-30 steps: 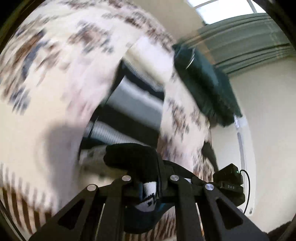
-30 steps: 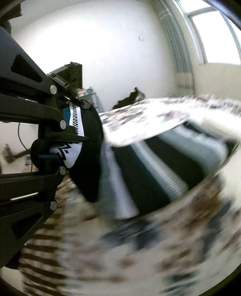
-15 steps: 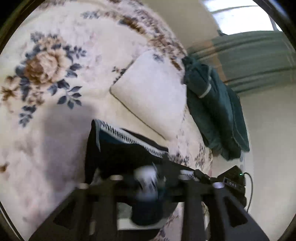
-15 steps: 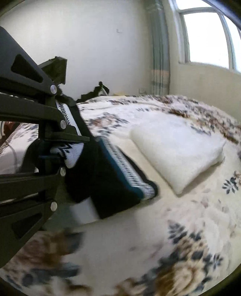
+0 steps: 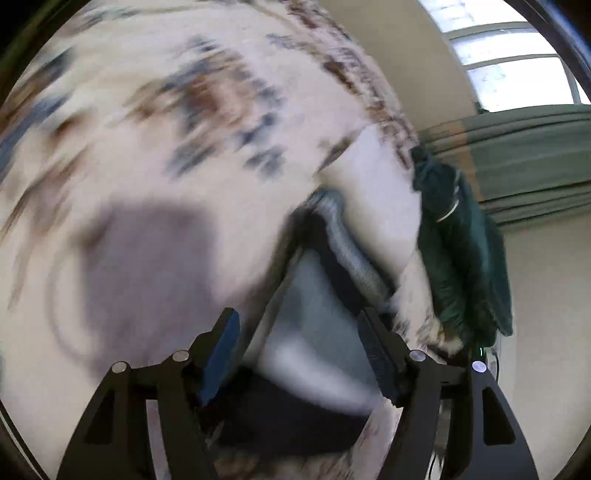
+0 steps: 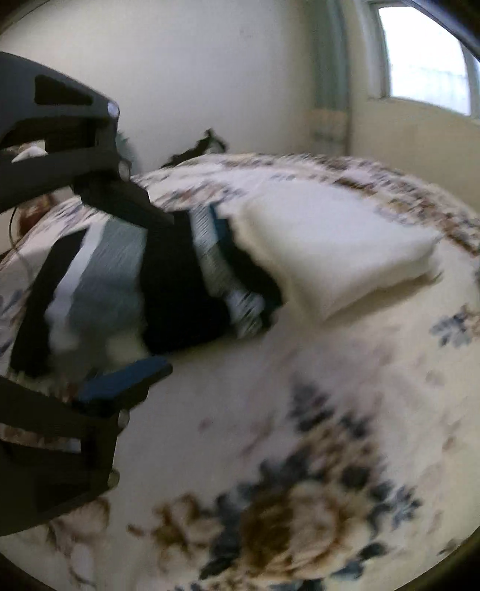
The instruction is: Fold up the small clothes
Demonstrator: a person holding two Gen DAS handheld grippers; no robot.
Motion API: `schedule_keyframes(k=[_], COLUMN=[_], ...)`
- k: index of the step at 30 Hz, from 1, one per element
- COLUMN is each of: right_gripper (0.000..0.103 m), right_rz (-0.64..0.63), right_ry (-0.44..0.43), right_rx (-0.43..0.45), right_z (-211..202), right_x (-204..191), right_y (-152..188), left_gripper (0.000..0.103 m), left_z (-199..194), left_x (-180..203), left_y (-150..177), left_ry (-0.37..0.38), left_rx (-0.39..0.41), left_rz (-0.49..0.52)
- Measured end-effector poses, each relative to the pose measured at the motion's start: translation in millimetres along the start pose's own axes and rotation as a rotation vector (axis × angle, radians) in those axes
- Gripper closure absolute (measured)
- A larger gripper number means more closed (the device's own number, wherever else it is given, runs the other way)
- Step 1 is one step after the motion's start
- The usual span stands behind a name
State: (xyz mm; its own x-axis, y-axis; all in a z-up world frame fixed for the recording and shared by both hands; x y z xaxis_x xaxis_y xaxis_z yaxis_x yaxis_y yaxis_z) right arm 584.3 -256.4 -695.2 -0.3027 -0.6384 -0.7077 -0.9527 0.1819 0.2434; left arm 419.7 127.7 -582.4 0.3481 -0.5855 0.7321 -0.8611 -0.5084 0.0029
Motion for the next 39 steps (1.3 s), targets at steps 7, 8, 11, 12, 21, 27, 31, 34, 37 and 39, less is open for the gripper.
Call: schedule_keyframes(k=[7,8,11,12,21,27,31,34,37,39], right_gripper=[0.010,0.009,0.000,0.000,0.064,0.085,0.086,0.086,0.079,0.064], right_rz=[-0.073,-0.087,-0.113,-0.115,-0.177,-0.073,0.042,0.097,0.203,0.290], right_ry=[-0.053,-0.071,-0.102,-0.112,-0.122,-0.206,-0.280,-0.255,-0.161,-0.107], right_rx=[-0.202,-0.237,-0.330,-0.345,-0.359,-0.175,-0.068,-0.038,-0.085,-0.146], right_z=[62,74,109,116,139,105,69,67,96,115], right_x=[25,24,19,14,-10,0,13,25,59,88], right_y=[-30,-35,-51,-57,-58,-23,75,149,198,212], left_gripper=[0.028,0.028,0.028,0.028,0.054,0.072,0.071,0.053,0.039,0.039], left_z=[27,39,81,91,95,42,11,29,54,52], left_x=[-36,-38,-37,-36,-15,6,17,0,-28,-36], left_y=[114,122,126,120,70,33,1,-5,0,7], left_ry=[0.144,0.164,0.218,0.216,0.181,0.157,0.133,0.060,-0.015,-0.003], left_rx=[-0.005,-0.005,0.008,0.034,0.125,0.097,0.007,-0.169,-0.278,-0.264], left_rz=[-0.178,-0.194,-0.255,-0.267,-0.256,-0.118,0.010,0.059,0.011,-0.013])
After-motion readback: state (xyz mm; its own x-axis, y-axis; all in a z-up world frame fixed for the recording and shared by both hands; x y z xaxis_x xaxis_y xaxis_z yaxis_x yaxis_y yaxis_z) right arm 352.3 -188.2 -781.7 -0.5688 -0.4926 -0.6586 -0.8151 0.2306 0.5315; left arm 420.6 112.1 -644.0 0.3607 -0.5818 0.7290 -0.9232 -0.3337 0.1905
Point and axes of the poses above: each gripper's, at about its wrist camera, not at the fingertips, and z roughly the way its jaws point, x to its right, y to its underside, the point moved 7 cm from there along z, roughly the way its jaws point, and after that the axes turned 10 degrees about -x, right-handed, at the moved point
